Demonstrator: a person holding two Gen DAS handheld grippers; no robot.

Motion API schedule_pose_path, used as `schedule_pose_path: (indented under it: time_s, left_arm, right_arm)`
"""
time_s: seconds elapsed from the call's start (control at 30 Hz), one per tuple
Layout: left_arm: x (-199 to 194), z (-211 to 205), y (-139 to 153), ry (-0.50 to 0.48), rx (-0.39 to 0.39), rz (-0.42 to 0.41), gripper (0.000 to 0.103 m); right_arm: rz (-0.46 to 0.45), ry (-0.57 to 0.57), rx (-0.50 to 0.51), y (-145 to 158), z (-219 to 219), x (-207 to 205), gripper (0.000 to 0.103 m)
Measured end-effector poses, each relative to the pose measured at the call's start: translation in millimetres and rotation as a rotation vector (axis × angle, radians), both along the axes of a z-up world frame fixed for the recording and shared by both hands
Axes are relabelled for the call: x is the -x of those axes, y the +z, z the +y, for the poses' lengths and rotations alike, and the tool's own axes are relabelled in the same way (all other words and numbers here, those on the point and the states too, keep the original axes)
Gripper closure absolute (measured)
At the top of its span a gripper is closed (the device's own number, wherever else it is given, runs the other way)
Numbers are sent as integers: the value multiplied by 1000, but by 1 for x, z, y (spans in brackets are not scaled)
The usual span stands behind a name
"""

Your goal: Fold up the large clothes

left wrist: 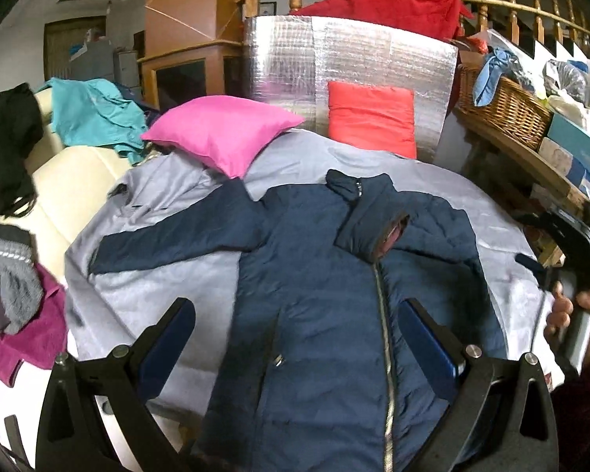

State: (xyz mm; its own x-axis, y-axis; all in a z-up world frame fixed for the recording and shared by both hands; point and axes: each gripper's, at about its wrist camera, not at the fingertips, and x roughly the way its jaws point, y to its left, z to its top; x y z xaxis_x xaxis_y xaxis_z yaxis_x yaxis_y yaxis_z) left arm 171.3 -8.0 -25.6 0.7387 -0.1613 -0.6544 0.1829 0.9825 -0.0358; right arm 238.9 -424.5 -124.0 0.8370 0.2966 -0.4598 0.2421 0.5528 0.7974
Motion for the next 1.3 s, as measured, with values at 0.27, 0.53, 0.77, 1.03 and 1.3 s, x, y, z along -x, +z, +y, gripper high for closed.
schedule_pose_path:
  time_s: [0.27,0.53,0.77,1.03,1.3]
  left_arm:
    - [-77,-86,-52,-102,-56,12,1]
    - [-127,-144,-103,-220,-147,-63,1]
    - [-173,-163,-139,-210,-143,-35,1]
    - [-213,-161,-156,-125,-130,25,3]
    - [-232,-135,-162,-166,-2,108,87]
  right_arm:
    - [3,-84,-115,-52,-59,-13,21]
    - [70,-101,-122,-85,-88,-73,26]
    - [164,-88,27,-98,-87,-122,33]
    - [232,-69,55,-113,-71,-145,42]
    - [229,-81,54,-113,-61,-146,42]
